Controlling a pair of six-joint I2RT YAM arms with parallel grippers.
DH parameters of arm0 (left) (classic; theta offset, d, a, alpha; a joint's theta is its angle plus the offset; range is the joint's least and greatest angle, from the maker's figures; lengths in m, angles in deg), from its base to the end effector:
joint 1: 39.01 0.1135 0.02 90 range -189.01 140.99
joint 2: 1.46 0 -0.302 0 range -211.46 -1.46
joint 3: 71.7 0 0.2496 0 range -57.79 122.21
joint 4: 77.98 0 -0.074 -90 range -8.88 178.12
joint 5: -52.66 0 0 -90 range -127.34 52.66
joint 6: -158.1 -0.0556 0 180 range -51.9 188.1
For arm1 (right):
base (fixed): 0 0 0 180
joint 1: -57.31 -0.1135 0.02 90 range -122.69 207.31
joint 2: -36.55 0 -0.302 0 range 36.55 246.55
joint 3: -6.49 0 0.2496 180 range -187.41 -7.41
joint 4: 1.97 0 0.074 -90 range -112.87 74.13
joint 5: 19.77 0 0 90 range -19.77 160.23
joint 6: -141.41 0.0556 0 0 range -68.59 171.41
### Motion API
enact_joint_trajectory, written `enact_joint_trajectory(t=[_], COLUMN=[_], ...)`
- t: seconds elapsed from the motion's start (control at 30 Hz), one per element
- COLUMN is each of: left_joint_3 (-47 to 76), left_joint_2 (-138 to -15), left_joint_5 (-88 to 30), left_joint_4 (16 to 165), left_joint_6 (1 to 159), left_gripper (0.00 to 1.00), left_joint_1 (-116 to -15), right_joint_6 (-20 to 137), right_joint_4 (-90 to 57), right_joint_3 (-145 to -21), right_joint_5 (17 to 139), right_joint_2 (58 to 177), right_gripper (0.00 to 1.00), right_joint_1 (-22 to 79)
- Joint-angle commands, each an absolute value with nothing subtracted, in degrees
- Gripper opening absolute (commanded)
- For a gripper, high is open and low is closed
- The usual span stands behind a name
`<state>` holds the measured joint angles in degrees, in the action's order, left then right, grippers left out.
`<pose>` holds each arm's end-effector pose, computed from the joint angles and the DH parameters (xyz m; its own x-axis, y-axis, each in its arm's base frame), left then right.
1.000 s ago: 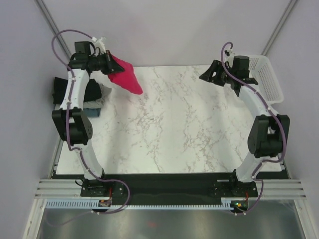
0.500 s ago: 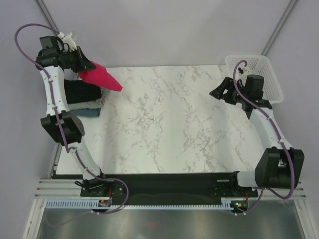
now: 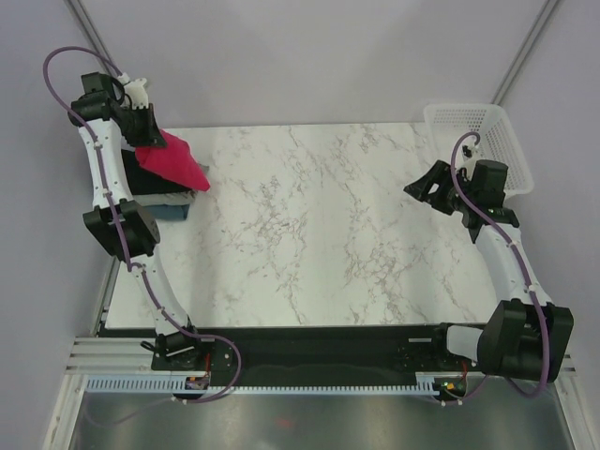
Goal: Fold and stack the t-shirts
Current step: Neatly place the folded tshirt to the corner
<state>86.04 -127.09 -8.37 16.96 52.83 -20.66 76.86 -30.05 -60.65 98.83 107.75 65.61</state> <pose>0.4652 0.1259 0.3938 -0.7304 0.0005 -0.6830 0.2010 0.9559 -0.2142 0.2766 -0.0135 0.3164 -0.5932 0.4678 -0.6551 -0.0215 0.8043 0.5938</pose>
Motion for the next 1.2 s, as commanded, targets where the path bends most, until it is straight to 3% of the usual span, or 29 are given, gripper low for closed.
enact_joint_trajectory(t=[0.0, 0.43, 0.77, 1.17], left_joint_3=[88.5, 87.2, 83.0, 81.5], left_joint_2=[-126.5, -123.2, -124.0, -130.5], left_joint_5=[-16.1, -35.7, -42.6, -59.4], left_joint_4=[13.9, 27.6, 32.2, 41.8], left_joint_6=[45.6, 41.1, 35.4, 30.4], left_gripper=[0.02, 0.02, 0.02, 0.02], left_joint_1=[-20.6, -20.6, -21.9, -26.5], right_joint_6=[77.9, 79.6, 80.8, 81.4], right_joint_4=[-27.9, -26.1, -24.7, -24.4], right_joint_3=[-59.4, -56.5, -55.1, -55.0], right_joint_5=[99.8, 100.5, 100.6, 101.0], right_joint_2=[105.7, 105.3, 106.1, 106.6], right_gripper=[0.77, 0.77, 0.77, 0.77], right_joint_1=[66.5, 67.9, 68.6, 69.4])
